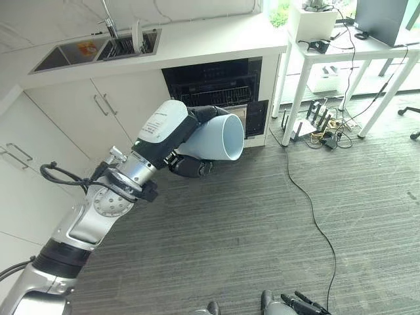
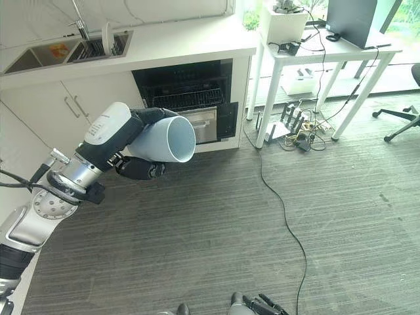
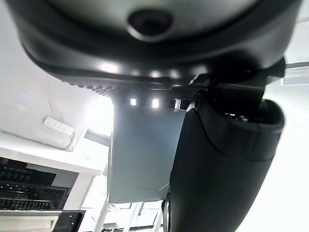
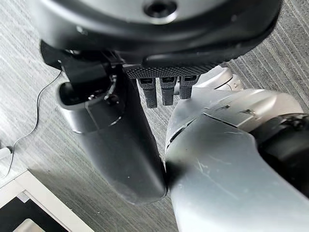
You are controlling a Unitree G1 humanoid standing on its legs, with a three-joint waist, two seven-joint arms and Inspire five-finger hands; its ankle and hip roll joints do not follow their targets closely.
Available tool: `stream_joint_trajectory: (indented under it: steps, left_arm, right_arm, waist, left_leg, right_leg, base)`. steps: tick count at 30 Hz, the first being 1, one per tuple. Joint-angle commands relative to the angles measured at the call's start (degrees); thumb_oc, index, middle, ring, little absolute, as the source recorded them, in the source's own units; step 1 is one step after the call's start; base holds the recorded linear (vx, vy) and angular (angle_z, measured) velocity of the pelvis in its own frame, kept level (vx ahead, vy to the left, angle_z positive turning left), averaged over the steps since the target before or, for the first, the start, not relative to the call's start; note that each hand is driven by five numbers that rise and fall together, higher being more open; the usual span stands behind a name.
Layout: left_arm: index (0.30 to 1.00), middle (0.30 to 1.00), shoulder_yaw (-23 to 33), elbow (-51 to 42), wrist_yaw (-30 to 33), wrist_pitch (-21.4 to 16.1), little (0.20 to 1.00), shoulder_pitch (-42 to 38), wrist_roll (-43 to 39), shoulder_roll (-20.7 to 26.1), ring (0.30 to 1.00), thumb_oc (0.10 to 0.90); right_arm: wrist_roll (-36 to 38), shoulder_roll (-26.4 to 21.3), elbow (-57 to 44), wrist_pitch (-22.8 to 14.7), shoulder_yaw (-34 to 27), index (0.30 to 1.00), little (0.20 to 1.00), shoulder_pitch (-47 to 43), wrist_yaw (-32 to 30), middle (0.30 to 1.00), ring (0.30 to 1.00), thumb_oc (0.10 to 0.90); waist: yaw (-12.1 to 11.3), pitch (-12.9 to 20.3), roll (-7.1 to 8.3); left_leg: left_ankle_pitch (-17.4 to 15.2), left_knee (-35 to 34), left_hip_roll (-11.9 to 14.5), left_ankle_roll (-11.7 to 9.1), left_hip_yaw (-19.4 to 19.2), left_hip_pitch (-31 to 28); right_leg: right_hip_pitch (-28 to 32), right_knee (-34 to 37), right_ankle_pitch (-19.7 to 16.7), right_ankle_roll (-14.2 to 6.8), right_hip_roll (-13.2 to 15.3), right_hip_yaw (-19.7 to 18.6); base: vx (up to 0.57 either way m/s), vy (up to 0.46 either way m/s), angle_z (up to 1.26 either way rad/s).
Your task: Place the dishes in the dishwasher.
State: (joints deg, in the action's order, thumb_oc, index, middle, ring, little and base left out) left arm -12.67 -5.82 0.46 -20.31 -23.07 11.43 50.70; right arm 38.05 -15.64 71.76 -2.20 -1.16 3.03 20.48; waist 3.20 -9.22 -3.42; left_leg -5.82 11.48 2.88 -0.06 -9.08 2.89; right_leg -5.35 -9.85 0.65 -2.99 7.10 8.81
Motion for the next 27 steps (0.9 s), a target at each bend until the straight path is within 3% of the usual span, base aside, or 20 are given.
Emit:
stream_joint_trajectory:
  steps: [1,11,20,27]
  left_arm:
    - [0.3,0.3,6.2,-1.7,3.0,-1.4,0.3,-7.6,-4.8,0.8,0.3,0.4]
    - [0.3,0.3,7.5,-1.6,3.0,2.2,0.3,-7.1,-10.2,1.7,0.3,0.4]
    - [0.3,0.3,9.1,-0.1,5.0,2.1,0.3,-1.2,-10.3,-4.1,0.3,0.4]
    - [0.3,0.3,8.8,0.2,7.9,3.7,0.3,-1.1,-8.2,-5.2,0.3,0.4]
  right_arm:
    - [-3.1,-1.5,-1.0,-0.9,-0.6,0.9,0.9,1.2,-0.2,0.9,0.9,0.8]
    - [-5.6,-1.7,-1.4,-0.5,-0.2,0.9,0.9,2.0,0.6,0.9,0.9,0.8]
    - [-7.4,-1.0,-3.6,0.9,0.6,0.9,0.9,2.5,-0.2,0.9,0.9,0.8]
    - [-10.0,-1.3,-4.7,1.3,1.4,0.9,0.9,3.0,0.0,0.9,0.9,0.8]
  waist:
    - [1.4,4.3,-0.81]
    - [0.9,4.5,-0.5]
    - [0.9,4.4,0.58]
    - [1.0,4.2,0.96]
  left_leg:
    - [-9.0,5.7,1.5,-2.4,1.7,3.7]
    - [-9.3,5.7,1.4,-2.2,1.9,3.3]
    - [-9.6,5.7,1.7,-2.1,1.1,2.9]
    - [-9.7,5.7,2.0,-2.1,0.3,2.6]
  right_leg:
    - [0.3,-7.3,12.4,-5.7,1.9,0.7]
    - [0.9,-7.3,12.6,-5.7,1.6,0.8]
    - [1.0,-7.3,12.8,-5.6,1.4,0.5]
    - [1.2,-7.3,12.7,-5.6,1.7,0.9]
  base:
    - [0.0,0.0,0.0]
    - [-0.01,0.0,0.01]
    - [-0.01,0.005,0.0]
    - [0.0,0.0,0.0]
